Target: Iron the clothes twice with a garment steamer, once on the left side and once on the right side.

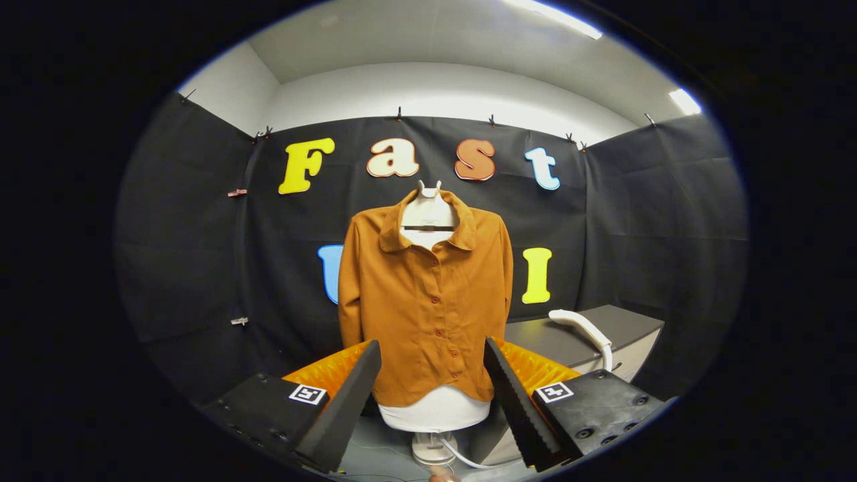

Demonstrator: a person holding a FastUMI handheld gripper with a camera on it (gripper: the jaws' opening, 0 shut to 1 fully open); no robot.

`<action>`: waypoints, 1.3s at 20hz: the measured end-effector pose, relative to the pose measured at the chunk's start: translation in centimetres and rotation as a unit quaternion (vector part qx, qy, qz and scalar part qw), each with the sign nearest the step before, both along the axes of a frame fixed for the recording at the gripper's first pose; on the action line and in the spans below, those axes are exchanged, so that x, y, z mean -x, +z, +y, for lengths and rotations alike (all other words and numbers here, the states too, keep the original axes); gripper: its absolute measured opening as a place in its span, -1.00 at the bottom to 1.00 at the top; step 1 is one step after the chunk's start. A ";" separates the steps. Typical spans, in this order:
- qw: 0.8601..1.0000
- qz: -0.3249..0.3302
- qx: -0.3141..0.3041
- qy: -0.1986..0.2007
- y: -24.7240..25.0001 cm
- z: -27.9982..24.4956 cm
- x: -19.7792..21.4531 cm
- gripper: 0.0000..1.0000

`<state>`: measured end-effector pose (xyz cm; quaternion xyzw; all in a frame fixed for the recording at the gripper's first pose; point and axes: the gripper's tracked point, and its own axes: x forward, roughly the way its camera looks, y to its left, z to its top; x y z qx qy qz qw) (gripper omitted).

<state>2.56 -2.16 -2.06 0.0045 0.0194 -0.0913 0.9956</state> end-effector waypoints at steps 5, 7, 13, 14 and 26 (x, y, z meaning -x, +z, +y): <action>1.000 0.014 -0.010 -0.025 -1.1 -4.6 -2.8 0.95; 0.999 0.020 -0.014 -0.031 -1.5 -7.2 -4.3 0.95; 0.999 0.024 -0.012 -0.040 -1.2 -16.7 -9.6 0.95; 0.999 0.025 -0.013 -0.041 -1.2 -18.4 -10.4 0.95; 0.991 0.091 -0.051 -0.087 -6.2 -37.8 -18.9 0.94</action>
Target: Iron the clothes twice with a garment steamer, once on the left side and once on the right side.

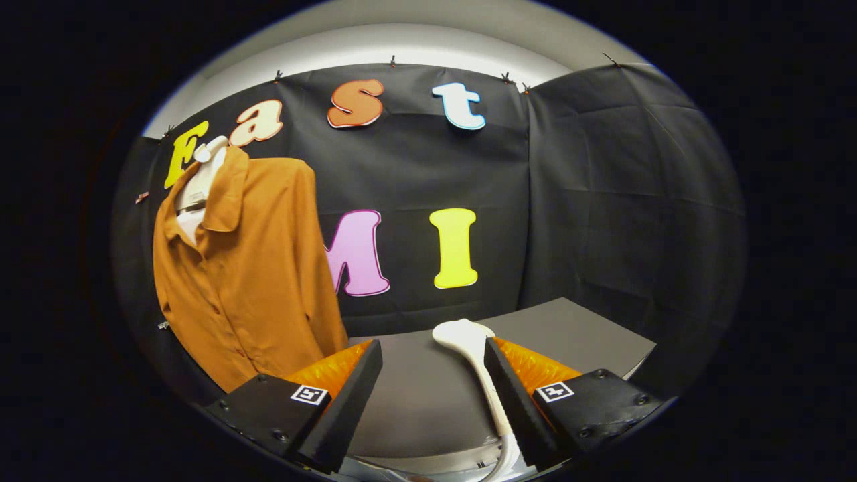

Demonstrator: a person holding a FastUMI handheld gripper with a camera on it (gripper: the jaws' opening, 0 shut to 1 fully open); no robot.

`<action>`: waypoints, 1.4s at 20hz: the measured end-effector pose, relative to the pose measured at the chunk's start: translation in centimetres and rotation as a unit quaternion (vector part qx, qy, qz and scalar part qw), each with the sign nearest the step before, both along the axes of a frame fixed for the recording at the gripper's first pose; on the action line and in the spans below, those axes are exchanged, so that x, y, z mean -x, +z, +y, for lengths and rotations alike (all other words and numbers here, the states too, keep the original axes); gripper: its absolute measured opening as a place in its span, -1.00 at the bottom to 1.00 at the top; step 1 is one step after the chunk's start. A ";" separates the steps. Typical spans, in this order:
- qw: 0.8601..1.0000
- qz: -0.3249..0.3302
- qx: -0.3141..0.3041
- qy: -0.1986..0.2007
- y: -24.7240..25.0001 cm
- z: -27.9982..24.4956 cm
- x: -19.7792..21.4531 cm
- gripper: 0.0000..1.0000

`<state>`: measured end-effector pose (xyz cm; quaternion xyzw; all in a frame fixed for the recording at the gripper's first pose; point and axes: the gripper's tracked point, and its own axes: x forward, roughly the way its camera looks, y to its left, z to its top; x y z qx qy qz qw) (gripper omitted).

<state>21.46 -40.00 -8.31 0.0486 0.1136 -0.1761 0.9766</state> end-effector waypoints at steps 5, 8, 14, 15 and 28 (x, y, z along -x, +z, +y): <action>0.998 0.060 -0.024 -0.008 -4.7 -4.4 -2.4 0.97; 0.995 0.094 -0.038 -0.008 -7.6 -5.9 -3.8 0.98; 0.985 0.159 -0.070 -0.006 -12.2 -8.2 -5.4 0.95; 0.984 0.167 -0.069 -0.005 -12.6 -8.4 -5.6 0.95; 0.978 0.195 -0.075 0.001 -14.1 -9.2 -5.8 -0.06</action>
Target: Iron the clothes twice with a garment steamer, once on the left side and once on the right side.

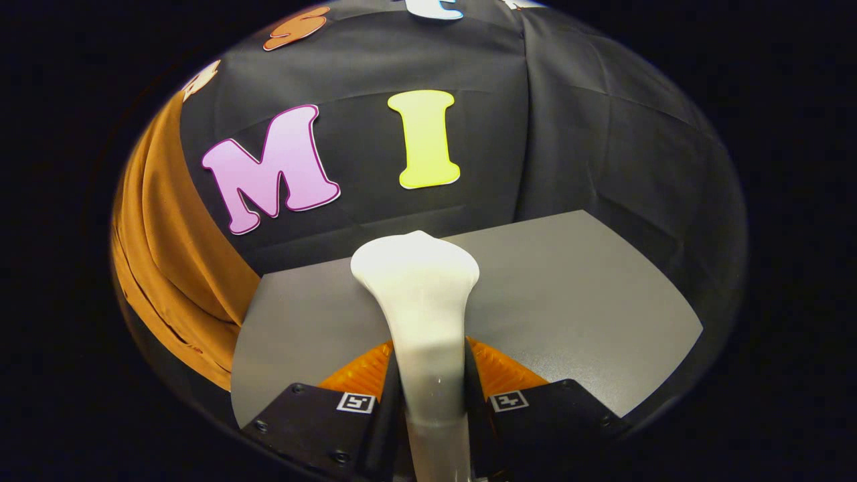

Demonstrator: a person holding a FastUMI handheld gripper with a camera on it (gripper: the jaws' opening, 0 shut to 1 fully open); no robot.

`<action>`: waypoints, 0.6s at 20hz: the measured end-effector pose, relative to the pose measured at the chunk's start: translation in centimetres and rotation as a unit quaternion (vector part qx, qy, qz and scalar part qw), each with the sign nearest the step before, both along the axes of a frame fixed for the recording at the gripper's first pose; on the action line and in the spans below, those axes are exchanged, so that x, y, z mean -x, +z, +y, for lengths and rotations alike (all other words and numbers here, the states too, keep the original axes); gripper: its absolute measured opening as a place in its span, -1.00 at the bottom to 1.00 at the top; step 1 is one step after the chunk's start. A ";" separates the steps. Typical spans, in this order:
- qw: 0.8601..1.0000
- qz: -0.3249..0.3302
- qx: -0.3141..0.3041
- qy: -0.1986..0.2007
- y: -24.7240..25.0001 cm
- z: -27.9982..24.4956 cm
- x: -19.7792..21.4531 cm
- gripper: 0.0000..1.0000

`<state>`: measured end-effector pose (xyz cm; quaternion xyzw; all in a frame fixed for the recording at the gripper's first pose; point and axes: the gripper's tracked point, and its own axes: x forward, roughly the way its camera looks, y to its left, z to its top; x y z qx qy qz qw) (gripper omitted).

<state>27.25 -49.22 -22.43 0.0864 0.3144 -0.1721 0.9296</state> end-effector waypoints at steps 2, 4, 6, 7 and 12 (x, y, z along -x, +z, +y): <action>1.000 -0.008 0.005 -0.001 0.6 0.1 0.3 -0.05; 1.000 -0.017 0.008 0.001 1.4 0.4 0.4 -0.06; 1.000 -0.026 0.012 0.003 2.2 0.5 0.7 -0.06; 0.999 -0.031 0.015 0.003 2.7 0.6 0.8 -0.06; 0.998 -0.060 0.027 -0.003 4.8 0.9 1.8 -0.07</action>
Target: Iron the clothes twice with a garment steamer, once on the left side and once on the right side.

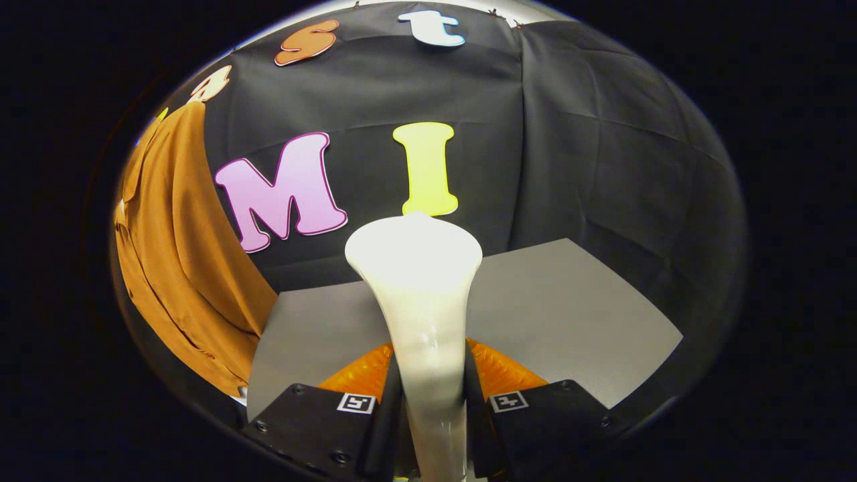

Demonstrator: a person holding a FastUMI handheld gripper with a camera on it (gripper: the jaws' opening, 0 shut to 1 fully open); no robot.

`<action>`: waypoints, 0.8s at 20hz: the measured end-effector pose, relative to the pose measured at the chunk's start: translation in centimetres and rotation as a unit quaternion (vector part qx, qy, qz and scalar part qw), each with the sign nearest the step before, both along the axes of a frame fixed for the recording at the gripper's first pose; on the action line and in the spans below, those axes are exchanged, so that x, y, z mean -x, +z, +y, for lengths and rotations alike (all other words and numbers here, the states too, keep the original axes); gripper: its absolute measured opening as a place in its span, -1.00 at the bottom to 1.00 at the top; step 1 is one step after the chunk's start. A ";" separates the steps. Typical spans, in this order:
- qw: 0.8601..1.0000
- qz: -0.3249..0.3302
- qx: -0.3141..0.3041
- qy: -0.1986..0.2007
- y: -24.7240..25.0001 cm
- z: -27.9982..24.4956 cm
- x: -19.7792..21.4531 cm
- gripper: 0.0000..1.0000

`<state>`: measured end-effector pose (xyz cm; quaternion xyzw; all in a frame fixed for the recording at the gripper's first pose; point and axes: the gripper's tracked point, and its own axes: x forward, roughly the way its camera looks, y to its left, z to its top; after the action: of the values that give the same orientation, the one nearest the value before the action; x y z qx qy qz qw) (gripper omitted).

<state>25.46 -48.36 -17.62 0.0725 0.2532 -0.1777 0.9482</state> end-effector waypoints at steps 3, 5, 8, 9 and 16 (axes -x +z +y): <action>1.000 -0.015 0.012 0.001 1.3 0.7 0.9 -0.06; 1.000 -0.023 0.020 -0.002 2.3 1.2 1.5 -0.06; 0.999 -0.030 0.025 -0.006 3.2 2.3 2.2 -0.07; 0.999 -0.031 0.028 -0.008 3.4 2.6 2.4 -0.07; 0.999 -0.039 0.033 -0.013 4.6 7.7 2.8 -0.07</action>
<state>22.69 -40.65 -13.05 0.0509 0.2088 -0.1956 0.9569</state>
